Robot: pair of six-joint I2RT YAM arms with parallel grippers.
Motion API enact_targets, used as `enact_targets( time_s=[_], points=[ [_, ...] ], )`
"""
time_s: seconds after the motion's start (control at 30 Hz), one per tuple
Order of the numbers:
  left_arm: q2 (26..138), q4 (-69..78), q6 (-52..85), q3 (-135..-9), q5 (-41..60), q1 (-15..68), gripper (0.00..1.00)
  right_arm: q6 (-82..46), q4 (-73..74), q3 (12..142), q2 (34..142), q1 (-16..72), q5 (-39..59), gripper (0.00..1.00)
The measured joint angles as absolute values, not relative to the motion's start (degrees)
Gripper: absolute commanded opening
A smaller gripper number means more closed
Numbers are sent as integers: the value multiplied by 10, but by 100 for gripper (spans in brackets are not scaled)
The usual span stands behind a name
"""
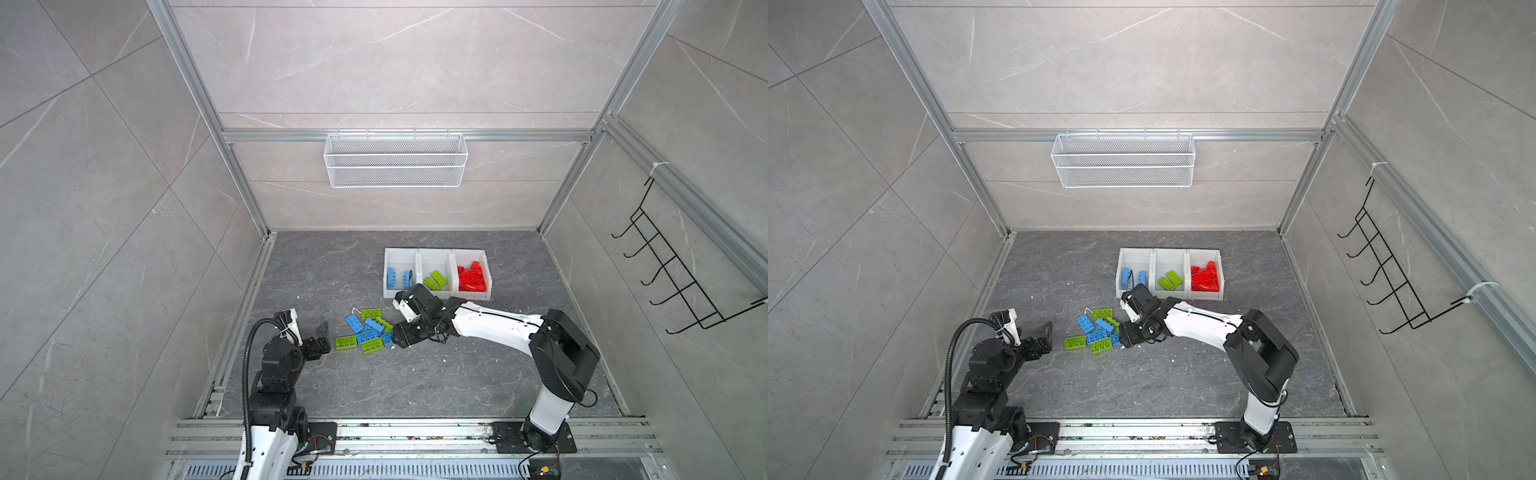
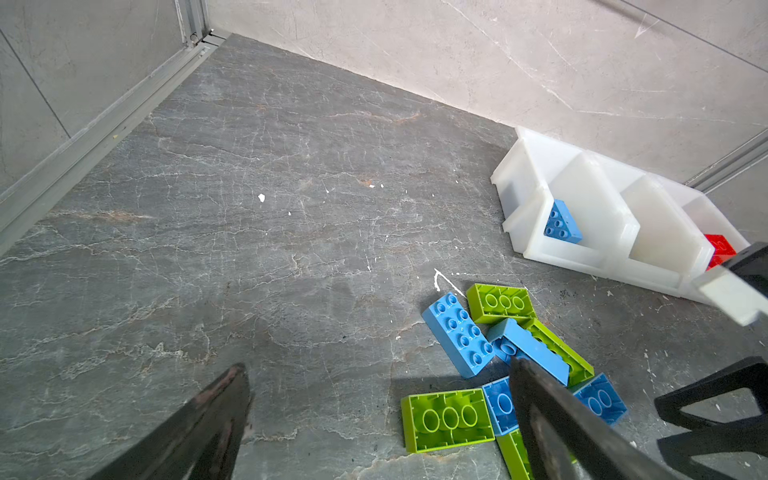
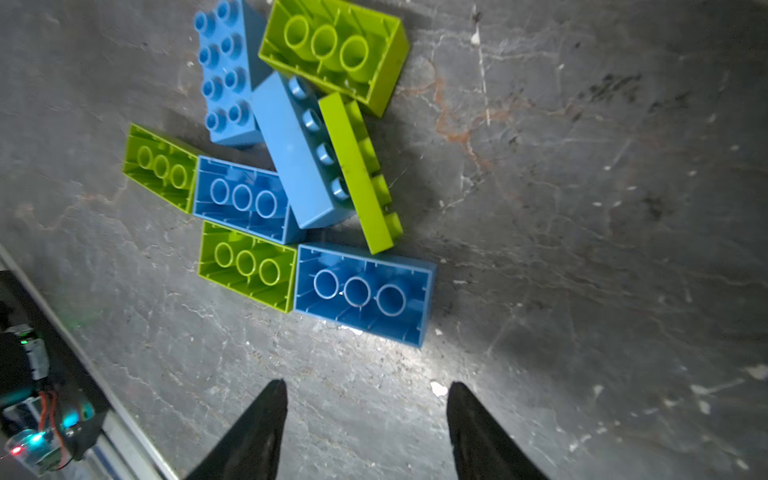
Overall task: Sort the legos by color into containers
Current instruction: 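Release the red brick and move the open right gripper to a blue brick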
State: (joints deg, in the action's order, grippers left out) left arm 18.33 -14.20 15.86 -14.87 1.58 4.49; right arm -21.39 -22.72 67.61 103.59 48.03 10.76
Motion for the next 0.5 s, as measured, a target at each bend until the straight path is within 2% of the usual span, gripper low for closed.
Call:
enact_targets(
  time_s=[0.5],
  points=[
    [178,-149,159,-149,16,45,100,-205,-258,728,1098,486,40,61]
  ],
)
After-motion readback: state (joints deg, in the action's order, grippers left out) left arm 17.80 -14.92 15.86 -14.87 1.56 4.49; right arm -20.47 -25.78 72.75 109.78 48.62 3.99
